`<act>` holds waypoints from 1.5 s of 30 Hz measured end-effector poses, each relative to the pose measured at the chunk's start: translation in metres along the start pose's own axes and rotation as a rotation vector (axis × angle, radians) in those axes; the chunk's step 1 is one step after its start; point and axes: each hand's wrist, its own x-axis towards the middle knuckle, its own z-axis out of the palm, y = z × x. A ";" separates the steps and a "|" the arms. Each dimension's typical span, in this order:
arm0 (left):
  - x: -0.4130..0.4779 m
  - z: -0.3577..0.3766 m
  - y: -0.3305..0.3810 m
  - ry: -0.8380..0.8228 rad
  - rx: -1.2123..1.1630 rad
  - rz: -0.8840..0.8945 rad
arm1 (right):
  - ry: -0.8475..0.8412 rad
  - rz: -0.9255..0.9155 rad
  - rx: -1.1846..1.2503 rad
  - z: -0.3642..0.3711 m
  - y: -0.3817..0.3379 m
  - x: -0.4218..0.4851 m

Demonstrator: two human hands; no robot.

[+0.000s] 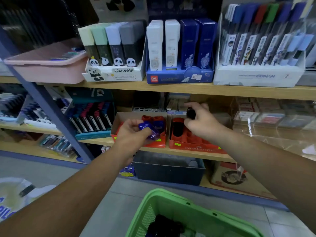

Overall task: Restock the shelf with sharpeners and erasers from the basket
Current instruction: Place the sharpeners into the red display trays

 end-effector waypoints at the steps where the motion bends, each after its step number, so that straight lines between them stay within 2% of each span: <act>1: 0.005 -0.008 0.005 0.071 0.070 0.056 | -0.058 0.014 0.116 0.009 -0.006 -0.002; 3: 0.014 -0.026 0.012 0.139 0.266 0.181 | -0.094 0.030 0.343 0.022 -0.014 -0.005; 5: 0.023 -0.042 0.015 0.141 0.419 0.266 | -0.044 0.062 0.493 0.030 -0.016 -0.003; 10: 0.053 -0.060 0.006 0.031 0.584 0.291 | 0.071 0.109 0.674 0.051 -0.016 0.012; 15: 0.081 -0.067 0.001 -0.095 0.792 0.356 | 0.055 0.129 0.767 0.071 -0.019 0.026; 22: 0.098 -0.081 -0.007 -0.167 0.873 0.377 | 0.098 0.049 0.578 0.081 -0.034 0.043; 29: 0.089 -0.081 -0.013 -0.184 0.809 0.334 | 0.013 0.115 0.648 0.095 -0.066 0.060; 32: 0.086 -0.079 -0.010 -0.125 0.798 0.443 | 0.008 0.127 0.699 0.097 -0.069 0.057; 36: 0.075 -0.071 0.009 -0.157 0.477 0.426 | -0.056 0.011 0.629 0.103 -0.071 0.048; 39: 0.069 -0.073 0.022 -0.230 0.485 0.447 | -0.100 -0.040 0.582 0.106 -0.074 0.047; 41: 0.065 -0.078 0.026 -0.218 0.544 0.455 | -0.043 -0.091 0.500 0.105 -0.071 0.048; 43: 0.063 -0.080 0.023 -0.209 0.563 0.422 | 0.087 -0.187 0.210 0.098 -0.060 0.052; 45: 0.061 -0.075 0.017 -0.232 0.542 0.390 | 0.127 -0.266 -0.140 0.081 -0.044 0.051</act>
